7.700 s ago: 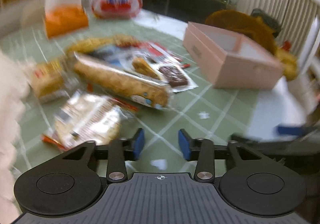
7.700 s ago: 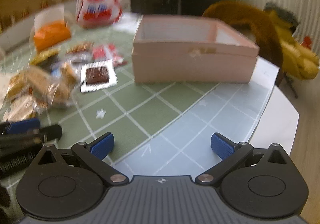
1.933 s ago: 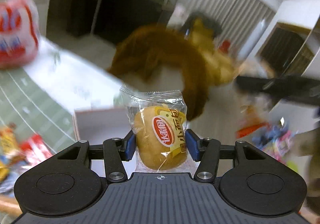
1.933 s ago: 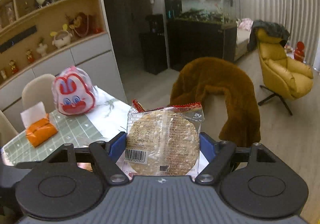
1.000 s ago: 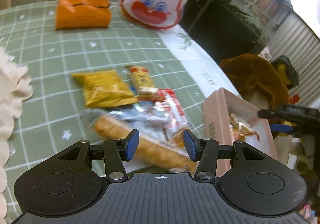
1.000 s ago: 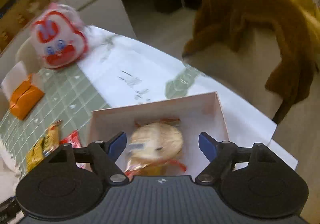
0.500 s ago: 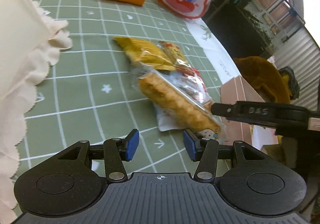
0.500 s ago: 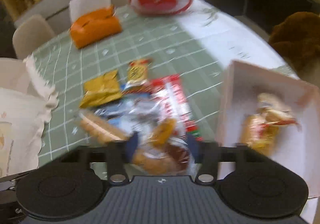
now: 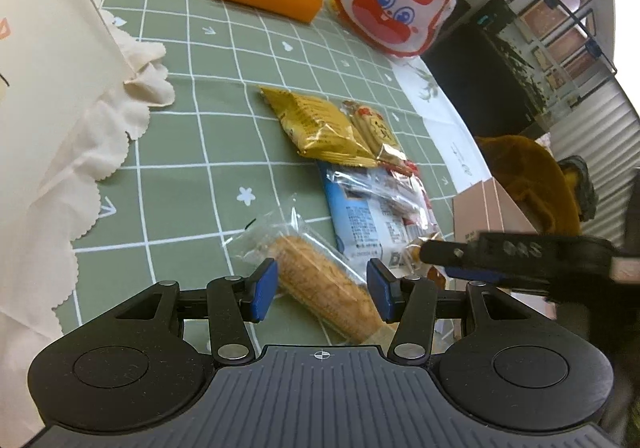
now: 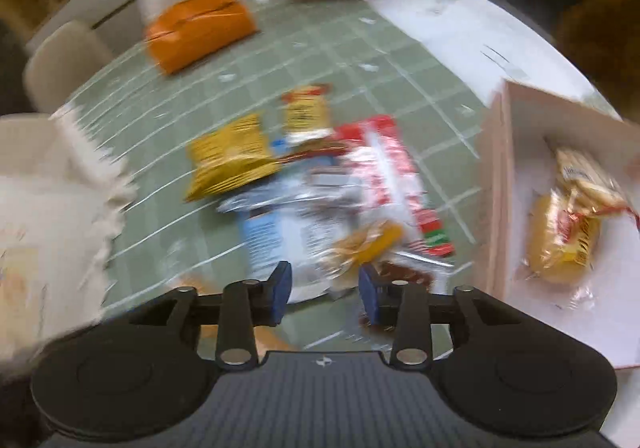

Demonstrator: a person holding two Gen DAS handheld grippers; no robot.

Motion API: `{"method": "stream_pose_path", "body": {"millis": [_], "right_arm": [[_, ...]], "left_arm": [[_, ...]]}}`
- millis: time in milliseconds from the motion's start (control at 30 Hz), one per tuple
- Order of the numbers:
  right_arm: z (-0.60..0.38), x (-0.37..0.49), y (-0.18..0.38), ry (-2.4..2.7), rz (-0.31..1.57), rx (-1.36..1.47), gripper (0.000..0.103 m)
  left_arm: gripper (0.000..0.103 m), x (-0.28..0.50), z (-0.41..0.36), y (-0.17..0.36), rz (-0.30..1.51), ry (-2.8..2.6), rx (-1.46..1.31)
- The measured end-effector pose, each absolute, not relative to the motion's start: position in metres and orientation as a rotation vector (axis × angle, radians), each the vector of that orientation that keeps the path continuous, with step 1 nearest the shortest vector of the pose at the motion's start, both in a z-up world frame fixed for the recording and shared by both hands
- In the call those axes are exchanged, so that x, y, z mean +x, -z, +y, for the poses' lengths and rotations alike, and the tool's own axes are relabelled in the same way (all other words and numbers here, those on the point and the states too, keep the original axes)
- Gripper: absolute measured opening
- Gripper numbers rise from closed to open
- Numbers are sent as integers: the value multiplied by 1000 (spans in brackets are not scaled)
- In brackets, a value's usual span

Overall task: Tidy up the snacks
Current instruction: 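Grasp the long clear-wrapped wafer stick with the left gripper while the right approaches the chocolate packet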

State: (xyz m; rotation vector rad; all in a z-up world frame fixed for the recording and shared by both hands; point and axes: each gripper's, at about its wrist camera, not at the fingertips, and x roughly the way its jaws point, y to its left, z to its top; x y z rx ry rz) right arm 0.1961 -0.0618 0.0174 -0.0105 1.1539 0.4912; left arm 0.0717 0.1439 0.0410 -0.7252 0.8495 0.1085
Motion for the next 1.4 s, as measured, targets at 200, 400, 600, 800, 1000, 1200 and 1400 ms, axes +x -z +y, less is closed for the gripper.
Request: {"method": "stream_pose_path", "body": {"millis": [200,400,600,800,1000,1200,1400], "right_arm": [[-65,214,2,-404,1175,55,45],[-53,203,1,-389,1124,-54,27],[-61,165,2,-462,1155,-103,16],[-73,130,5,-522,1183,-63,15],[-85,102,6,-567,1212,-13,15],[-97,76,7,-571,1202,-3,15],[-112,62,9,-549,1191,29,15]], "left_arm": [[54,72,142,-40,862,-90,-734],[54,76,137,-36,886,-91,-726],[54,76,137,-34,884,-93,-746],[54,85,131,-40,873,-61,-709],[54,89,113,-42,897,-4,-649],[55,87,97,-42,918,28,-599],[56,89,75,-45,944,67,-490]]}}
